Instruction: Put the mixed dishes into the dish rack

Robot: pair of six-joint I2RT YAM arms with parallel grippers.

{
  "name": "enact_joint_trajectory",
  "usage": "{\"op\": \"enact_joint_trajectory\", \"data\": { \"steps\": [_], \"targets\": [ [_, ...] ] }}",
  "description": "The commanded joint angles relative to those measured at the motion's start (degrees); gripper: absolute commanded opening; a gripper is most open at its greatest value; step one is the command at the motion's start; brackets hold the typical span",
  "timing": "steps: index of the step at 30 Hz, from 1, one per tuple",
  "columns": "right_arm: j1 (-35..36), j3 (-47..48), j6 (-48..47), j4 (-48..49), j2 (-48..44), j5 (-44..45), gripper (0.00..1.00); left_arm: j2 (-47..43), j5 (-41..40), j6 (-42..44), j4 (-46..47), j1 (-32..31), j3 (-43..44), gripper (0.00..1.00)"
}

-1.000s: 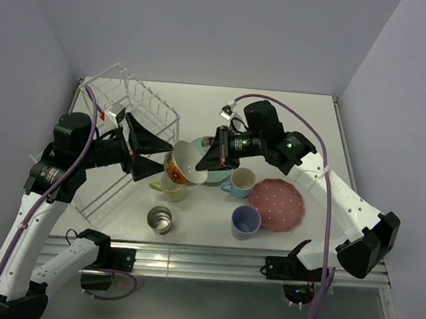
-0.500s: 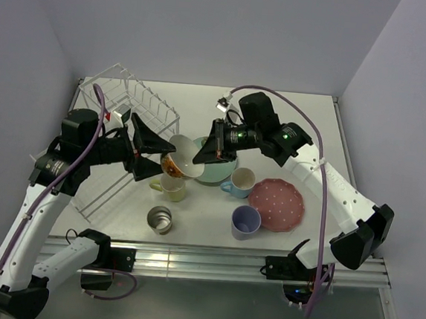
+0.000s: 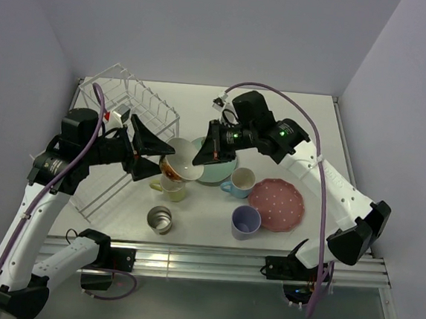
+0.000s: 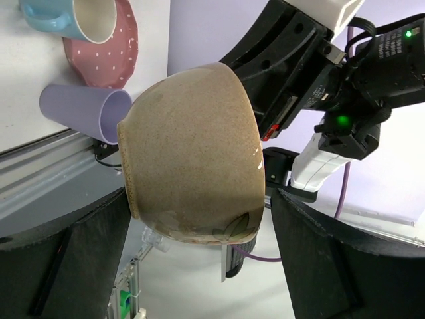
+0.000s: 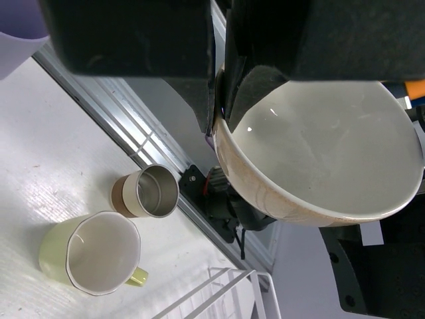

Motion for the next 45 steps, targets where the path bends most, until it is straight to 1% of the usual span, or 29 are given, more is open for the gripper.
{"op": "enact_joint_trajectory", "data": {
  "steps": [1, 7, 10, 21, 24, 25, 27, 28, 30, 31, 33, 34, 36, 37, 45],
  "targets": [
    [1.4, 5.1, -1.3, 0.5, 0.6, 0.9, 0.0, 0.0, -0.1, 1.2, 0.7, -0.2, 2.5, 0.9],
    [2.7, 7.2, -2.0, -2.0, 2.3, 3.3, 0.0, -0.6, -0.5, 1.5, 0.1, -0.2, 2.2, 0.89],
    [3.0, 7.2, -2.1, -2.4, 2.5, 3.6, 0.0, -0.8, -0.8, 1.8, -0.3, -0.2, 2.1, 0.88],
    [3.0, 4.6, -1.8, -0.9, 1.6, 3.1, 0.0, -0.8, -1.1, 2.2, -0.1, -0.2, 2.7, 0.76],
    [3.0, 5.4, -2.1, -1.5, 2.0, 3.0, 0.0, -0.8, -1.2, 2.7, -0.6, -0.2, 2.7, 0.65],
    [3.0, 5.8, -2.6, -1.9, 2.3, 2.9, 0.0, -0.9, -1.3, 2.8, -0.7, -0.2, 2.6, 0.59],
    [3.0, 6.5, -3.1, -2.4, 2.6, 3.6, 0.0, -1.2, -1.5, 3.0, -0.8, -0.2, 2.2, 0.51],
    [3.0, 6.9, -3.3, -2.9, 2.9, 3.7, 0.0, -1.3, -1.5, 3.1, -0.9, -0.2, 2.0, 0.45],
    [3.0, 8.3, -4.0, -4.1, 3.5, 4.4, 0.0, -1.4, -1.7, 3.3, -1.5, -0.2, 1.7, 0.4],
    [3.0, 8.7, -4.2, -4.6, 3.7, 4.7, 0.0, -1.4, -1.9, 3.7, -1.7, -0.2, 1.8, 0.35],
    [3.0, 10.3, -4.6, -5.8, 4.3, 4.9, 0.0, -1.4, -2.1, 4.4, -2.5, -0.2, 1.9, 0.28],
    [3.0, 10.9, -4.9, -6.5, 4.5, 5.0, 0.0, -1.3, -2.5, 4.9, -3.2, -0.2, 2.2, 0.21],
    [3.0, 12.1, -5.2, -7.0, 5.1, 4.9, 0.0, -1.2, -2.6, 5.1, -3.6, -0.2, 2.3, 0.12],
    [3.0, 12.3, -5.4, -7.3, 5.3, 5.0, 0.0, -1.2, -2.6, 5.1, -3.6, -0.2, 2.3, 0.0],
    [3.0, 12.9, -6.2, -8.0, 5.5, 5.7, 0.0, -2.2, -3.1, 4.9, -3.2, -0.2, 2.0, 0.0]
  ]
}}
